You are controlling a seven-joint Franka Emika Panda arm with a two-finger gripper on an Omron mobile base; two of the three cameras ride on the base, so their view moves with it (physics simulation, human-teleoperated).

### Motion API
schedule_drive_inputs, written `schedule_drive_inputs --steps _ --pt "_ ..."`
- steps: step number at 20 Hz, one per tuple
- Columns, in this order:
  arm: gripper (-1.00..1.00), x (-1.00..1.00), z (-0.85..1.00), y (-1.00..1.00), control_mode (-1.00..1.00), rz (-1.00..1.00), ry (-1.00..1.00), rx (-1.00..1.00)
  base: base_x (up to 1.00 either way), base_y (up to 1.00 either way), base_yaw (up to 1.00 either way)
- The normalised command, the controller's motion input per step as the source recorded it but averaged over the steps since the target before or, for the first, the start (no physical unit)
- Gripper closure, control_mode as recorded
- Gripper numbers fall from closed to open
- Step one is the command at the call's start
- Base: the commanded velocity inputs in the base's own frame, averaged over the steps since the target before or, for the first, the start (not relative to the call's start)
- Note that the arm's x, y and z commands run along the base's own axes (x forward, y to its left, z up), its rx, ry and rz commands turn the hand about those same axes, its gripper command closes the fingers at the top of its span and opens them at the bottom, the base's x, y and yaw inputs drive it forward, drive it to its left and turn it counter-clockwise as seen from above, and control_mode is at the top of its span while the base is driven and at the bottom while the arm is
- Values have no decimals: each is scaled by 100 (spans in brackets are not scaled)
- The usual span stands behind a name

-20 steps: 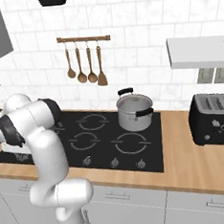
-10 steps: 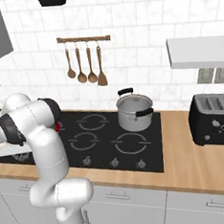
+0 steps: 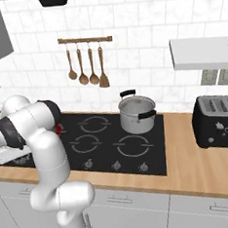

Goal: Pick the kettle from the counter and place it on a stove burner. Then turn the burner on.

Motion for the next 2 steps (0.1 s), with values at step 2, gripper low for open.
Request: schedule_drive_inputs --steps 2 --pt "100 -16 -31 -28 -100 52 0 0 0 0 0"
